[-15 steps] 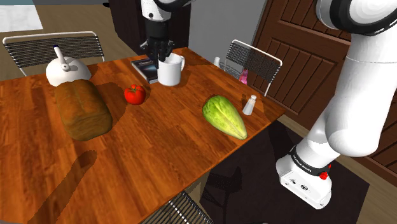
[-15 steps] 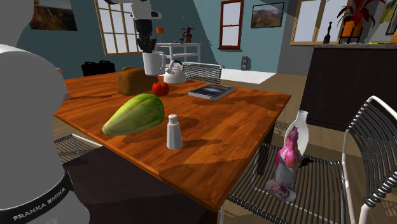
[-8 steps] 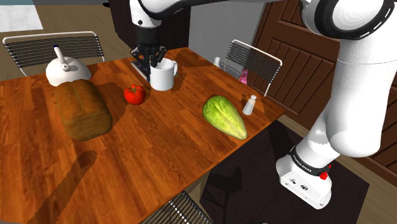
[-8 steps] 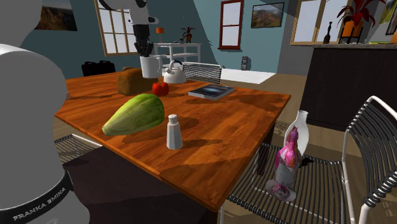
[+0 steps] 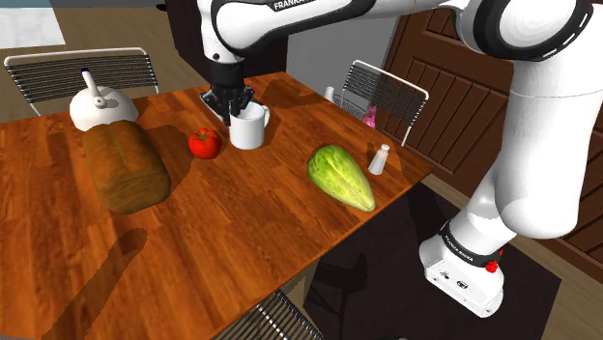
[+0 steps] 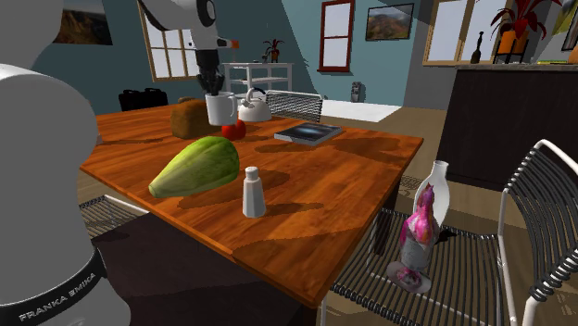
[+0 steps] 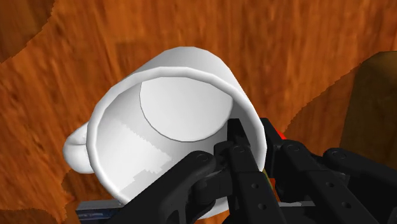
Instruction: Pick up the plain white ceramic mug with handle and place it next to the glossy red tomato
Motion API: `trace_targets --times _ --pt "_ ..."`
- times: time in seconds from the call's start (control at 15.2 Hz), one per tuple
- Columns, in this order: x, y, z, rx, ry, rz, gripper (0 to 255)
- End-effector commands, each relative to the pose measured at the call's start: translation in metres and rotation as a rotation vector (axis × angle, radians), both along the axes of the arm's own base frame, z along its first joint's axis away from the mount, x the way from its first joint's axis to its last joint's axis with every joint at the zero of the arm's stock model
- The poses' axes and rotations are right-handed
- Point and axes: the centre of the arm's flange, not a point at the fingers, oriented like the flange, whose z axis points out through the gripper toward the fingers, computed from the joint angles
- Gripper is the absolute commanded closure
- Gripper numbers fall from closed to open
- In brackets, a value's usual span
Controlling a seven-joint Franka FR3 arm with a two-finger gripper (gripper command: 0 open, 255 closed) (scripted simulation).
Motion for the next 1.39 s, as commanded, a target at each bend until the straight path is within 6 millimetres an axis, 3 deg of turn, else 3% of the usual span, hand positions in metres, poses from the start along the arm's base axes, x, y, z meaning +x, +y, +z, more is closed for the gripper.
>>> trace_targets --times 0.0,1.06,1.32 --pt "0.0 0.001 -0.011 0.001 -0.001 0.0 255" --pt "0.0 0.001 -0.095 0.001 -0.001 0.0 255" --pt "0.0 0.001 -0.1 0.001 -0.001 0.0 255"
